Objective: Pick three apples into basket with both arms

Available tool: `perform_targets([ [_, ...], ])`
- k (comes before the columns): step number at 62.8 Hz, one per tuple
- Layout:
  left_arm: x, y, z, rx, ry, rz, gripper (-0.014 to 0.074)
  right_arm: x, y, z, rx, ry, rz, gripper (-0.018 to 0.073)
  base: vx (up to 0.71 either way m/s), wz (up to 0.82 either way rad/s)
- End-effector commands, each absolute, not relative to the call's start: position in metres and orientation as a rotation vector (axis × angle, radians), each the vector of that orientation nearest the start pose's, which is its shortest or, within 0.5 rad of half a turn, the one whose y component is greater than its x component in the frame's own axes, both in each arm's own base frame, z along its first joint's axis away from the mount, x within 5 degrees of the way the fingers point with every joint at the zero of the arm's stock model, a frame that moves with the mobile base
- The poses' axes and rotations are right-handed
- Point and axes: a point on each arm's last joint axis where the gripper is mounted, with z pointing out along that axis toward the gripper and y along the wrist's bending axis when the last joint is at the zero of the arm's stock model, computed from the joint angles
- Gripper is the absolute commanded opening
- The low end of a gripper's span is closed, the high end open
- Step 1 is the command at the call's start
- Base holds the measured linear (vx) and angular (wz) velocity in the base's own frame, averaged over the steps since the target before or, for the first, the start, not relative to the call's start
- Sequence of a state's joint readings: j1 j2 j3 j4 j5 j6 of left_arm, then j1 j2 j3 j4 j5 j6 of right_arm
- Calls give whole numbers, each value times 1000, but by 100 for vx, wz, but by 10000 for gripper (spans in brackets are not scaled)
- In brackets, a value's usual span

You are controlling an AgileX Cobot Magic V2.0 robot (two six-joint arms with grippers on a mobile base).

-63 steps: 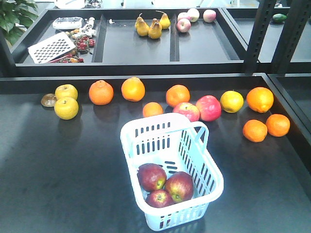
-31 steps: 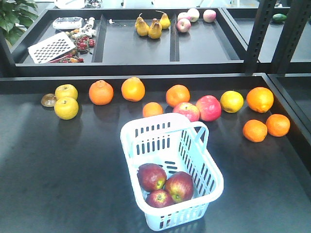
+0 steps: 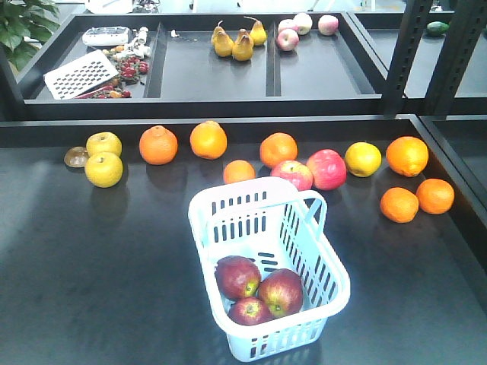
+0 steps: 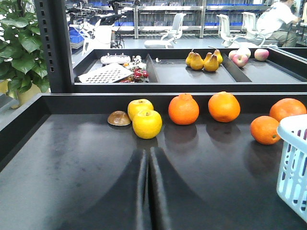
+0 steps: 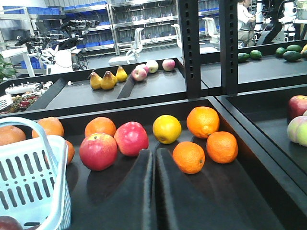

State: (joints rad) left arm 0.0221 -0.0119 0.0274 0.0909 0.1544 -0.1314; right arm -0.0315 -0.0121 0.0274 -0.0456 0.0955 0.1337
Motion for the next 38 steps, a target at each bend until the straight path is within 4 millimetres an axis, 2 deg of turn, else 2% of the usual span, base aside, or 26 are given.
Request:
perform_targets([
  [1, 56, 2, 197, -64, 1564, -21, -6, 56, -2, 200, 82, 1510, 24, -4, 0, 0],
  [38, 56, 2, 197, -64, 1564, -21, -6, 56, -2, 200, 82, 1509, 24, -4, 0, 0],
])
